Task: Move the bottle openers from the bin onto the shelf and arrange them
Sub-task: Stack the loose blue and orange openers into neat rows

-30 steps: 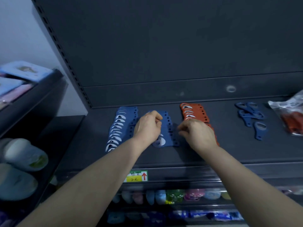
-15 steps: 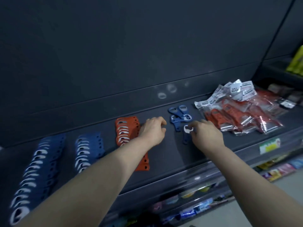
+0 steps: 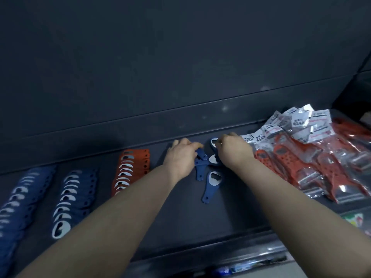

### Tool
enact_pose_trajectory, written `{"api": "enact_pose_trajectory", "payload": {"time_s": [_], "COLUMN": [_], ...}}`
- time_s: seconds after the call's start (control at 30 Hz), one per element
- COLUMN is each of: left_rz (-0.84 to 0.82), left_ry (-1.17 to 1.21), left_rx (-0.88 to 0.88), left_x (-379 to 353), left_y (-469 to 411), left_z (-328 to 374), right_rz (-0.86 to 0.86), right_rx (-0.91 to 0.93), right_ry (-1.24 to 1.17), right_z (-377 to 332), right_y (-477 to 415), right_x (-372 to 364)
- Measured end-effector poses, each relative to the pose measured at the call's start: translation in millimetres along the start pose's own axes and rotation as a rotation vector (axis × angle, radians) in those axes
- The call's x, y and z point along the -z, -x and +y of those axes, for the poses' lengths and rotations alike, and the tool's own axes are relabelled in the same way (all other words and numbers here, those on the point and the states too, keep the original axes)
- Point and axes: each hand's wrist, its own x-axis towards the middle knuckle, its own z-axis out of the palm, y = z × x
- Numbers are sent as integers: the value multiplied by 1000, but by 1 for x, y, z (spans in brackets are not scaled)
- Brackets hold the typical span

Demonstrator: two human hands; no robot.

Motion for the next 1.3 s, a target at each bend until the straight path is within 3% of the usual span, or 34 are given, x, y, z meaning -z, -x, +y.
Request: {"api": "enact_pose_trajectory", "payload": {"time_s": [0.27,0.37,0.53,0.7,0.87,1.1,1.3], "left_rz": [-45,-59,-146,-17,80,205,269], "left_ry": [38,123,234,122,237,279,397], "left_rx": [143,233,360,327,303,334,406], "left_x": [14,20,30,30,25,36,50], "left_y": [5,1,-4,5,23,44,68], "left_z": [-18,-18,-16,-18,-22,-29,-43], "right_rz": [-150,-181,29,78,-69,51,-71], "right_rx": [-127,-91,30,158,152,166,223], "right_ry": [-76,-70,-125,-21,111,195,229], "right_z": [-15,-8,-8,-10,-8,-20,-38], "right_y": [-39,-42,-29,-10,-13,-18,-19], "right_x": [6,10,21,6,-5,-9,-5]}}
